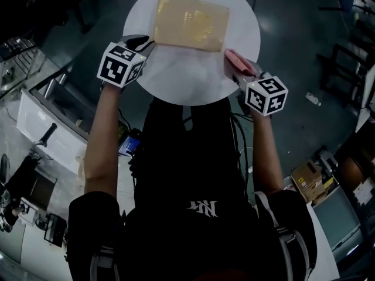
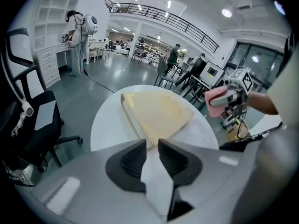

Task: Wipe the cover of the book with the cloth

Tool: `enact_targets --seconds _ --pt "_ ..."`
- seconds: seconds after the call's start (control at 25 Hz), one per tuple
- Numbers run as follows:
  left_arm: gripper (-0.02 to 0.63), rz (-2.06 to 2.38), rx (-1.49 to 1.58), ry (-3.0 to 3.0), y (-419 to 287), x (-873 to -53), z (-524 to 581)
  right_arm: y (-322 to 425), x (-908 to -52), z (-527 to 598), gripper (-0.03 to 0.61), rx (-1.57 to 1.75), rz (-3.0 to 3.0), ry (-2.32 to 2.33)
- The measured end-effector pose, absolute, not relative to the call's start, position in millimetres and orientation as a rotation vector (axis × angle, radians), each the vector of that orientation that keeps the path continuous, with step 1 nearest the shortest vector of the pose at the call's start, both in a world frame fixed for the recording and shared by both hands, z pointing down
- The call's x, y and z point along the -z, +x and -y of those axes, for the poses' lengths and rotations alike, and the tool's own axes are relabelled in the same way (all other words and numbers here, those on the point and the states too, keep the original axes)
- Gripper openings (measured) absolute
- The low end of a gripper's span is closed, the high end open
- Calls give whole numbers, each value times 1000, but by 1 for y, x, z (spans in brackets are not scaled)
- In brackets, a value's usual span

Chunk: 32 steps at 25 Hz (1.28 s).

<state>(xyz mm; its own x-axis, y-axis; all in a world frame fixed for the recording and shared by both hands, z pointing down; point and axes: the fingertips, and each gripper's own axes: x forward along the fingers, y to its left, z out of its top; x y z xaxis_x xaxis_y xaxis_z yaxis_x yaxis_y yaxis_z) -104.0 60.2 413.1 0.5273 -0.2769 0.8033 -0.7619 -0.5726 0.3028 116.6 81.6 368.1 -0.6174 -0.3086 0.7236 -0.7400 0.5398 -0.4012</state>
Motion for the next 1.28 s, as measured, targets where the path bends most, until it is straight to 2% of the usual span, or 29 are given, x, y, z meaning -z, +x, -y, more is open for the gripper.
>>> enact_targets --seconds 0.16,0.32,0.44,0.56,0.76,0.96,1.16,1.28 --pt "77 885 -880 2180 -118 -359 -77 59 -264 -79 9 -878 2586 666" --pt "37 956 -762 2321 -121 -273 -95 11 -168 -91 9 -777 2842 448" --pt "5 1030 -643 2427 -119 -202 -110 -13 -101 -112 9 -652 2977 282" --pt "3 1126 -502 2524 -111 -127 -127 -17 -29 -133 9 -596 3140 138" --pt "3 1245 -274 2685 -77 -19 -170 17 66 -178 9 -447 3326 -19" --pt "3 1328 -82 2715 -9 56 -236 92 103 -239 9 -298 3373 -22" --pt "3 1289 -11 2799 84 85 -290 185 110 -286 9 -318 3429 35" --pt "3 1221 -71 2787 134 68 -312 226 103 -307 9 -322 3438 77"
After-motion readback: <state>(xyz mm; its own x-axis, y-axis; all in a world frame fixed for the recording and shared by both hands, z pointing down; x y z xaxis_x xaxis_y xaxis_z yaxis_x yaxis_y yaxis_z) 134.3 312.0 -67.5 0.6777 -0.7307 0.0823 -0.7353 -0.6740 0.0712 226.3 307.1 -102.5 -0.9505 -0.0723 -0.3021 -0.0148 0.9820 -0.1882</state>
